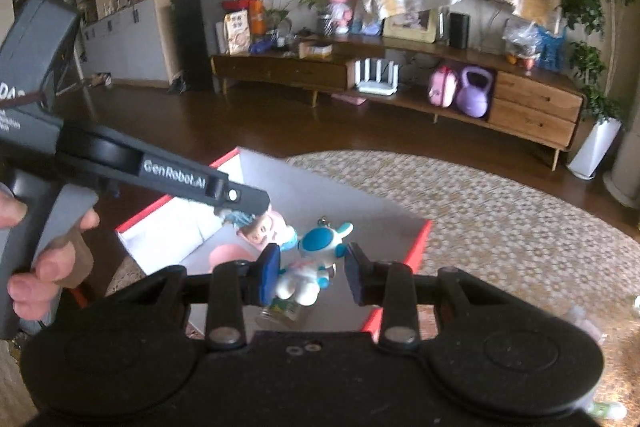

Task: Organize rigid objects
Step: 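Carry the doll and robot figure into the red box and open both tools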

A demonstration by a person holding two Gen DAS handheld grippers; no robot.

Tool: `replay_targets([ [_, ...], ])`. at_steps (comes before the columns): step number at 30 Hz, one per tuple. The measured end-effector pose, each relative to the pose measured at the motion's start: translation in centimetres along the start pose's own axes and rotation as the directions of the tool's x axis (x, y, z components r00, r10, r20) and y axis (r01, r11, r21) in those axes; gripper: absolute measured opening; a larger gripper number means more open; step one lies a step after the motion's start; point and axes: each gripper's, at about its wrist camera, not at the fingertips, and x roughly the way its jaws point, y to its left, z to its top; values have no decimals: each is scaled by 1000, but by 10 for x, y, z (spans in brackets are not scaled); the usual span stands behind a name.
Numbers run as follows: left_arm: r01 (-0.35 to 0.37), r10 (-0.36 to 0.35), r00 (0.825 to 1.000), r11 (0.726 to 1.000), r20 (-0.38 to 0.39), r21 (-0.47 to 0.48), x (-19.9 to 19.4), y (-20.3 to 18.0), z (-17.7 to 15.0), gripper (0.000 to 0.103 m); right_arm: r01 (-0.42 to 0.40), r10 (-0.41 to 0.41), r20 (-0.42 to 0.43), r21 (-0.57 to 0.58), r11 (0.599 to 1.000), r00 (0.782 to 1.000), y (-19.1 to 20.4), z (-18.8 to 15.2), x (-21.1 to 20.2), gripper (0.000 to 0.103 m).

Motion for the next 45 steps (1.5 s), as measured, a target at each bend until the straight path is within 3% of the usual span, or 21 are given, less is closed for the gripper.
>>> replay_targets([
  [8, -81, 80, 997, 996, -22, -44, 25, 50, 2, 29, 42, -50, -108, -67, 997, 993, 18, -9, 57, 34],
  [17, -112, 109, 991, 993, -74, -28, 60, 68, -4, 29, 65, -88, -226, -108, 992, 970, 22, -21, 103, 34],
  [22, -104, 104, 989, 995, -102, -2, 74, 65, -8, 29, 54, -85, -242, -134, 990, 967, 29, -27, 107, 32],
  [34, -90, 93, 973, 996, -214, 24, 87, 65, -20, 29, 27, -52, -244, -103, 994, 968, 33, -30, 99, 39],
  [45, -93, 101, 979, 994, -178, 54, 58, 52, -25, 29, -15, 6, -200, -43, 999, 980, 29, -28, 63, 43],
])
